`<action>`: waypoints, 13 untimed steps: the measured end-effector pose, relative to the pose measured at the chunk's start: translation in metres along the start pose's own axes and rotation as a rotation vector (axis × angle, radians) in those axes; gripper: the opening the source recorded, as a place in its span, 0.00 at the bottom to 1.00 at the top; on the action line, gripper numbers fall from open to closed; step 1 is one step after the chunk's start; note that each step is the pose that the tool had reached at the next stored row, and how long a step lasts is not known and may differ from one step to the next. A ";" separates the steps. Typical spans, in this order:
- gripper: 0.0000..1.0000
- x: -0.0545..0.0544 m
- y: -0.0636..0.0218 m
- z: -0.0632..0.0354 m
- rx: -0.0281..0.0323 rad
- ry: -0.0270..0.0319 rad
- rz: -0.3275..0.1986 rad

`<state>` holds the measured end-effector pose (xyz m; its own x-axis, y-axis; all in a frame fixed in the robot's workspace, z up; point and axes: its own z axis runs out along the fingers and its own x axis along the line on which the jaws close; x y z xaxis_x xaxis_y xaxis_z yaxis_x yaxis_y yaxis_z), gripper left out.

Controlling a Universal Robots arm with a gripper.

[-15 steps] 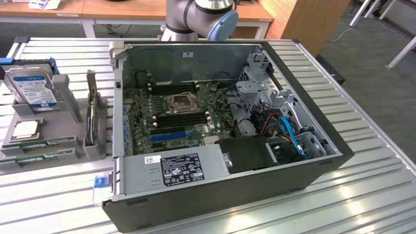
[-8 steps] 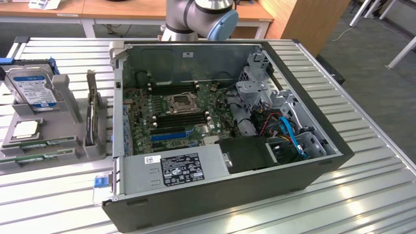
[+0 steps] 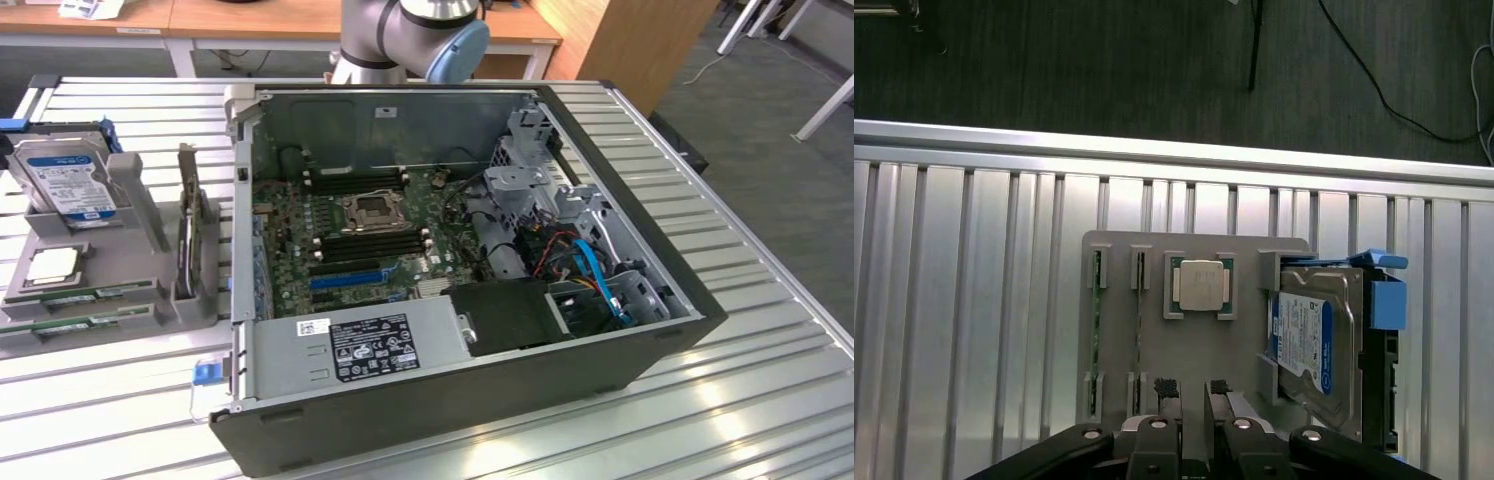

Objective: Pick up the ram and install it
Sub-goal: 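Pick up the ram and move it above insertion slot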

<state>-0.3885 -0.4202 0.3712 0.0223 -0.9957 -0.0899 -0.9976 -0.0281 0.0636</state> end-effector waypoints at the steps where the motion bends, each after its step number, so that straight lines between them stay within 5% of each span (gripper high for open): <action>1: 0.24 0.000 0.0000 0.0000 0.0000 0.0000 0.000; 13: 0.24 0.001 0.0000 -0.0001 0.0000 0.0000 0.000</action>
<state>-0.3885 -0.4211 0.3712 0.0224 -0.9957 -0.0899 -0.9976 -0.0281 0.0636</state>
